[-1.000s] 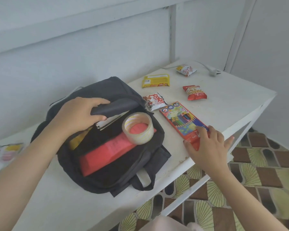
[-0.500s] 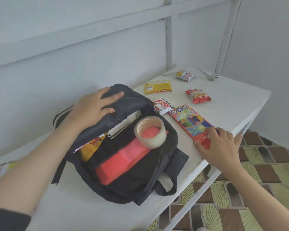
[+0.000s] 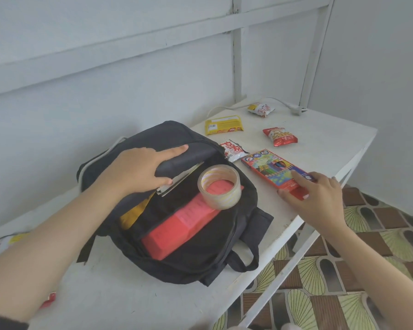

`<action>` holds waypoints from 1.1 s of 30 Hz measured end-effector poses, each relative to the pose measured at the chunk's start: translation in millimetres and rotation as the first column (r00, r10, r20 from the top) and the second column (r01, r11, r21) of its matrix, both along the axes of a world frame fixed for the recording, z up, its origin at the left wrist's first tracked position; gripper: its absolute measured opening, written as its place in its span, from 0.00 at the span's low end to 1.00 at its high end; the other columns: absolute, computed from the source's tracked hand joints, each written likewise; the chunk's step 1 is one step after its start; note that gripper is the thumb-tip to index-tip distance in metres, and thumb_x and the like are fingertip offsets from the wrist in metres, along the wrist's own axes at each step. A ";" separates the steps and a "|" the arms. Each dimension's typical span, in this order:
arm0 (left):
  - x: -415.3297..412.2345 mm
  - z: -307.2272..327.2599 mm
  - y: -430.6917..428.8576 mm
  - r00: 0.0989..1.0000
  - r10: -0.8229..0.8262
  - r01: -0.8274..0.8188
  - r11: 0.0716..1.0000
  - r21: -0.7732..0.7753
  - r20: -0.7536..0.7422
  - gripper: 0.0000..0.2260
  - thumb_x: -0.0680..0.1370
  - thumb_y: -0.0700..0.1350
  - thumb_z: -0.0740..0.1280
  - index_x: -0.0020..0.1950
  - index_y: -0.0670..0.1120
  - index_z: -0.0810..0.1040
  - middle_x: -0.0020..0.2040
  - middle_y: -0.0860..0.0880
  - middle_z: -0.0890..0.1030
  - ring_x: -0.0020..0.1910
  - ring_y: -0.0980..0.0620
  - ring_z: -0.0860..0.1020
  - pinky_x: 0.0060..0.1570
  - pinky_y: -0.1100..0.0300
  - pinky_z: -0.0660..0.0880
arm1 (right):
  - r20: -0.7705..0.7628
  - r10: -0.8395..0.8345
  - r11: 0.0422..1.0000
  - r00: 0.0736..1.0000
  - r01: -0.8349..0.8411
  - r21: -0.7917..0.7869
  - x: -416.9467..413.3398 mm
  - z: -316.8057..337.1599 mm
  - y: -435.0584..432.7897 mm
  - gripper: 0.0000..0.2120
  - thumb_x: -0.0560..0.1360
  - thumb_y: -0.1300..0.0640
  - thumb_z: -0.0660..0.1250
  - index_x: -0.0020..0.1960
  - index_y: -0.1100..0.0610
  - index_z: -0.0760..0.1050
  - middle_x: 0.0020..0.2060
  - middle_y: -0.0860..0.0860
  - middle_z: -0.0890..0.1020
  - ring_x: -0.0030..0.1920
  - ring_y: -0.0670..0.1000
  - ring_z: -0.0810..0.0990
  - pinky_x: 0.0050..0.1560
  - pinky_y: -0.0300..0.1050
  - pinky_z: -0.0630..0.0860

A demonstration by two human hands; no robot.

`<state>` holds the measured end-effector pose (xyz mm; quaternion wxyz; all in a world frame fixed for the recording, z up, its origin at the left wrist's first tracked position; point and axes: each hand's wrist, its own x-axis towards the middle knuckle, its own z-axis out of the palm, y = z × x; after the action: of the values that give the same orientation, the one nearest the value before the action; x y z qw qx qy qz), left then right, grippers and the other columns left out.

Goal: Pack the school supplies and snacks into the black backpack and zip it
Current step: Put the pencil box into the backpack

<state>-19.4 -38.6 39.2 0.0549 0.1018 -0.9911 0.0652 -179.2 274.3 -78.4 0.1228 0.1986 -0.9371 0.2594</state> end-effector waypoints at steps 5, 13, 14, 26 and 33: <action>-6.5 17.4 -7.8 0.999 -0.054 0.054 0.989 0.135 -0.006 0.25 0.74 0.61 0.63 0.64 0.77 0.52 0.35 0.55 0.75 0.41 0.52 0.72 0.48 0.54 0.71 | 0.118 0.049 0.952 0.992 -0.010 -0.307 15.4 10.0 -2.7 0.33 0.66 0.30 0.60 0.64 0.47 0.76 0.57 0.52 0.78 0.57 0.55 0.75 0.56 0.55 0.75; -8.8 29.4 -8.7 0.991 -0.078 0.078 0.997 -0.006 -0.111 0.21 0.78 0.57 0.61 0.68 0.70 0.59 0.40 0.47 0.77 0.45 0.48 0.76 0.42 0.56 0.68 | 0.011 0.363 0.838 0.932 -0.322 -0.441 71.6 35.4 0.6 0.29 0.64 0.33 0.60 0.61 0.44 0.77 0.59 0.43 0.73 0.57 0.43 0.70 0.45 0.29 0.66; -7.6 29.3 -7.3 0.991 -0.077 0.074 0.997 -0.026 -0.113 0.21 0.78 0.57 0.60 0.69 0.70 0.60 0.40 0.47 0.76 0.45 0.48 0.76 0.42 0.55 0.69 | -0.021 0.376 0.846 0.927 -0.352 -0.400 76.6 33.6 0.5 0.29 0.64 0.33 0.61 0.60 0.44 0.77 0.59 0.43 0.73 0.58 0.44 0.69 0.50 0.30 0.63; -2.6 40.9 5.2 0.984 -0.094 0.051 0.963 -0.265 -0.152 0.20 0.79 0.55 0.58 0.71 0.66 0.60 0.38 0.49 0.67 0.36 0.48 0.70 0.32 0.57 0.58 | -0.180 0.363 0.907 0.914 -0.391 -0.157 78.4 34.2 -77.5 0.28 0.67 0.32 0.60 0.57 0.47 0.80 0.58 0.54 0.78 0.56 0.55 0.75 0.61 0.51 0.62; -0.9 41.5 6.2 0.990 -0.085 0.060 0.977 -0.205 -0.116 0.20 0.78 0.58 0.57 0.70 0.67 0.59 0.39 0.50 0.67 0.38 0.51 0.68 0.36 0.57 0.61 | -0.089 0.349 0.937 0.933 -0.346 0.056 74.1 46.6 -125.8 0.34 0.66 0.27 0.50 0.64 0.43 0.74 0.63 0.56 0.74 0.62 0.58 0.70 0.62 0.54 0.59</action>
<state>-20.3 -32.4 80.7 0.1285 0.0632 -0.9773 0.1563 -105.1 148.6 -31.9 0.1167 0.3760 -0.8850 0.2486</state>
